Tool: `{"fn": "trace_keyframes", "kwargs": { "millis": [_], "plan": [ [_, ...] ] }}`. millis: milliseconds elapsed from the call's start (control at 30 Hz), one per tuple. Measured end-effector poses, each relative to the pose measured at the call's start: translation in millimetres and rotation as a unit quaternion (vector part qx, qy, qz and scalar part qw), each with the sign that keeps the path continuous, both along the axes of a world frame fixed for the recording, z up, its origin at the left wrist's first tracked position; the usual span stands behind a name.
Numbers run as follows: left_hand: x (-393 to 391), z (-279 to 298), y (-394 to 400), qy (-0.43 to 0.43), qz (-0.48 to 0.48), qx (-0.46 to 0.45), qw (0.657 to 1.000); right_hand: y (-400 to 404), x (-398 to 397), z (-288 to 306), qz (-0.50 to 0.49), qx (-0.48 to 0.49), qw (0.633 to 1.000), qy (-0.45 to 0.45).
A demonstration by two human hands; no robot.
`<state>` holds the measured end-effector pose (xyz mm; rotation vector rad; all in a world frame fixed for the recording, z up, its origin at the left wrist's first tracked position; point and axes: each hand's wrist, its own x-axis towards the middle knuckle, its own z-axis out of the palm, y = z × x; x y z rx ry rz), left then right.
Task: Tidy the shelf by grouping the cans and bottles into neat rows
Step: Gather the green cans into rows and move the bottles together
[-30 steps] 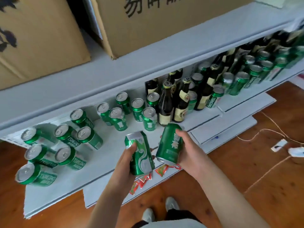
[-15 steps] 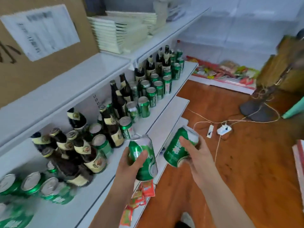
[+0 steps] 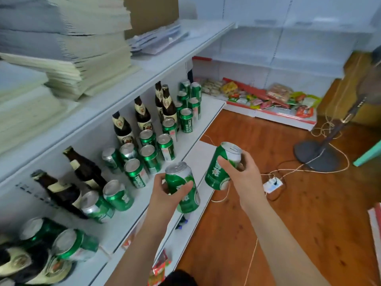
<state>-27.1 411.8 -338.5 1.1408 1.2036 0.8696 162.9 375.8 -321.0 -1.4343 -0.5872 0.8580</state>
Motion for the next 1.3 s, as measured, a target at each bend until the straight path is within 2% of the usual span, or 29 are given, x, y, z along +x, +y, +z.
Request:
{"fn": "trace_keyframes", "kwargs": {
  "millis": [267, 467, 600, 733, 833, 933, 1067, 1200, 1300],
  "plan": [
    [108, -34, 159, 0.088, -0.020, 0.054, 0.994, 167, 98, -29, -0.010, -0.049, 0.995, -0.082],
    [193, -40, 272, 0.146, -0.048, 0.104, 0.983, 286, 184, -22, 0.029, -0.059, 0.978, -0.199],
    [244, -55, 327, 0.218, -0.047, 0.143, 0.964, 369, 236, -31, 0.090, -0.070, 0.960, -0.258],
    [299, -68, 375, 0.267, -0.017, 0.182, 0.946, 460, 279, -45, 0.166, -0.090, 0.943, -0.272],
    [337, -75, 406, 0.294, 0.032, 0.158, 0.942, 517, 300, -60, 0.237, -0.091, 0.916, -0.312],
    [362, -81, 427, 0.334, 0.097, 0.102, 0.932, 552, 311, -70, 0.326, -0.082, 0.875, -0.348],
    [381, -83, 444, 0.337, 0.141, 0.046, 0.930, 581, 325, -84, 0.422, -0.057, 0.830, -0.359],
    [394, -83, 454, 0.321, 0.194, 0.064, 0.925, 592, 329, -94, 0.457, -0.034, 0.817, -0.351],
    [398, -85, 463, 0.371, 0.199, 0.073, 0.904, 597, 327, -95, 0.486, -0.013, 0.797, -0.357]
  ]
}}
